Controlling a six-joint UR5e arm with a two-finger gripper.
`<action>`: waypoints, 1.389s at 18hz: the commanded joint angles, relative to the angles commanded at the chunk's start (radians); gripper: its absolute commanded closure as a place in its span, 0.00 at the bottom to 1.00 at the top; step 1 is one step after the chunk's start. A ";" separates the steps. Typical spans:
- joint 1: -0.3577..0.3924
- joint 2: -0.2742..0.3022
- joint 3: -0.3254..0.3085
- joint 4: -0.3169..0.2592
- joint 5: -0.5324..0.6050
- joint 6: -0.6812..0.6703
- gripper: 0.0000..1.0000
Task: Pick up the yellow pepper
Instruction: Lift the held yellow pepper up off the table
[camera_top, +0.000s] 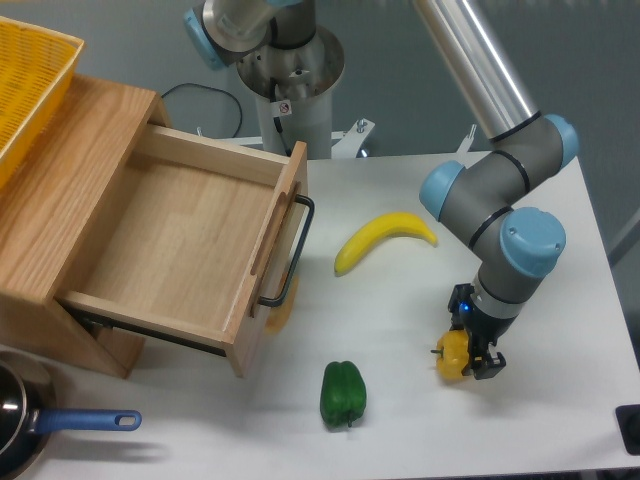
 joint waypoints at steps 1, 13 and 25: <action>0.002 0.014 0.000 -0.002 0.012 -0.025 0.41; 0.054 0.169 -0.031 -0.119 0.134 -0.175 0.41; 0.094 0.244 -0.008 -0.215 0.170 -0.246 0.41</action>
